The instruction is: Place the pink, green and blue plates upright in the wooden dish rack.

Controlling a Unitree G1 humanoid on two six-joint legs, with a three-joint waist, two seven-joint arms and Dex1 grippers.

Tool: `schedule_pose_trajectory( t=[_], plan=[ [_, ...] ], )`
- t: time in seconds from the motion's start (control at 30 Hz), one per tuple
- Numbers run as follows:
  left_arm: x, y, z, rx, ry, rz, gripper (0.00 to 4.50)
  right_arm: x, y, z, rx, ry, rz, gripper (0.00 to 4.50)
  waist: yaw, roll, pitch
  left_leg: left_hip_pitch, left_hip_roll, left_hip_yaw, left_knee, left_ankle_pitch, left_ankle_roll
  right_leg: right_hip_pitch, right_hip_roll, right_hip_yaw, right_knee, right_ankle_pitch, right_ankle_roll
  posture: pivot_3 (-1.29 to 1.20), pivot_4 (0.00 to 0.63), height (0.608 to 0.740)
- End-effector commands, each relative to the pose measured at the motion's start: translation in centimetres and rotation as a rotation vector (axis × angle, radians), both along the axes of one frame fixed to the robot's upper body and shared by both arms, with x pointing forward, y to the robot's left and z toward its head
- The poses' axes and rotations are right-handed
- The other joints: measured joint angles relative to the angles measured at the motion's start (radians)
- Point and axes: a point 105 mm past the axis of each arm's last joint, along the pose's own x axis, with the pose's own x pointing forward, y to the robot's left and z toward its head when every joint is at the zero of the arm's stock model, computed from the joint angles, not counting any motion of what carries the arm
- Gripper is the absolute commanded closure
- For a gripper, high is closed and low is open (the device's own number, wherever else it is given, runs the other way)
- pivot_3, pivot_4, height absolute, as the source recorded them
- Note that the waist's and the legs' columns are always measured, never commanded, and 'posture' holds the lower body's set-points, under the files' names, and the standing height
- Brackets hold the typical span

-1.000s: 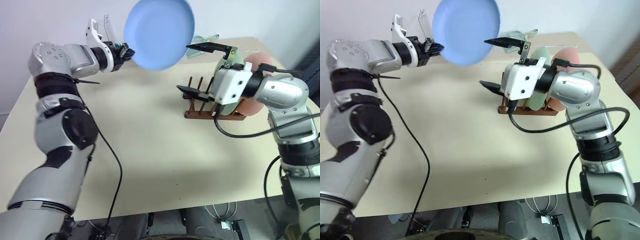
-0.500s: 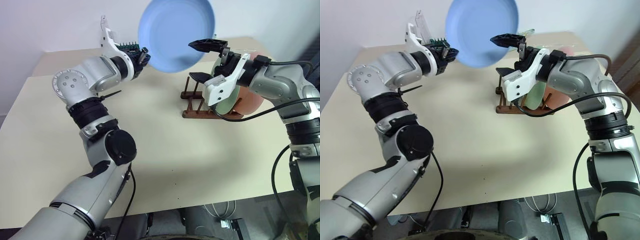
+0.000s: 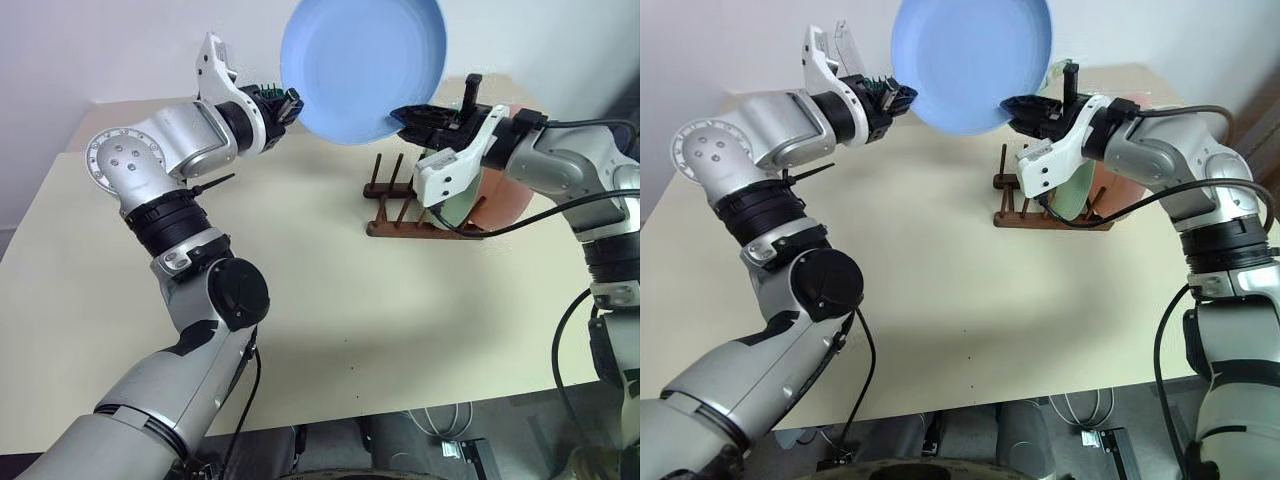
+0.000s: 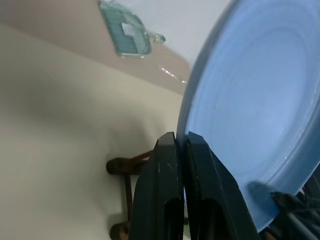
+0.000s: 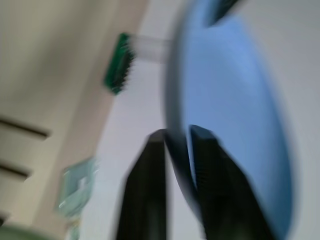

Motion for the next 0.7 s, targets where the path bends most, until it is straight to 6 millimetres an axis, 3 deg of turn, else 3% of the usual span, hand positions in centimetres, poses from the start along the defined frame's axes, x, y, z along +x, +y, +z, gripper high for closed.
schedule_pose_trajectory(
  t=[0.03,0.2,0.33,0.4,0.53,0.63,0.7],
  plan=[
    [-0.2,-0.4,0.4,0.064,-0.052,-0.006,4.50,-1.1,0.5,3.3,0.067,-0.097,0.044,4.49,-0.002,0.000,0.000,0.000,0.000,0.000,0.000,0.000,0.000,0.000,0.000,0.000,0.000,0.000,0.000,0.00,0.150,0.740],
    [-0.3,-0.9,0.7,0.104,-0.074,-0.048,4.50,-1.0,0.5,3.1,0.060,-0.092,0.037,4.49,-0.005,0.000,0.000,0.000,0.000,0.000,0.000,0.000,0.000,-0.001,0.000,0.000,0.001,0.000,0.000,0.00,0.150,0.740],
    [0.4,-0.5,1.2,0.173,-0.154,0.023,4.50,-0.9,0.3,2.9,0.055,-0.089,0.027,4.49,-0.003,0.000,0.000,0.000,0.000,0.000,0.000,0.000,0.000,0.000,0.000,0.000,0.000,0.000,0.000,0.00,0.150,0.740],
    [0.8,-0.4,1.3,0.123,-0.178,0.044,4.50,-0.8,0.3,3.0,0.055,-0.094,0.021,4.49,-0.003,0.000,0.000,0.000,0.000,0.000,0.000,0.000,0.000,0.000,0.000,0.000,0.000,0.000,0.000,0.00,0.150,0.740],
    [0.7,-1.0,1.5,0.079,-0.213,-0.012,3.11,-0.6,-0.2,3.5,0.049,-0.122,-0.001,4.50,-0.004,0.000,0.000,0.000,0.000,0.000,0.000,0.000,0.000,0.000,0.000,0.000,0.000,0.000,0.000,0.00,0.150,0.740],
    [0.1,-1.4,2.2,0.035,-0.254,-0.071,1.50,-0.5,-0.6,3.7,0.044,-0.132,-0.018,4.50,-0.005,0.000,0.000,0.000,0.000,0.000,0.000,0.000,0.000,-0.001,0.000,0.000,0.000,0.000,0.000,0.00,0.150,0.740],
    [0.0,-1.1,1.8,0.111,-0.298,-0.065,0.40,-0.2,-1.1,4.0,0.044,-0.148,-0.049,4.50,-0.005,0.000,0.000,0.000,0.000,0.000,0.000,0.000,0.000,-0.001,0.000,0.000,0.000,0.000,0.000,0.00,0.150,0.740]
  ],
)
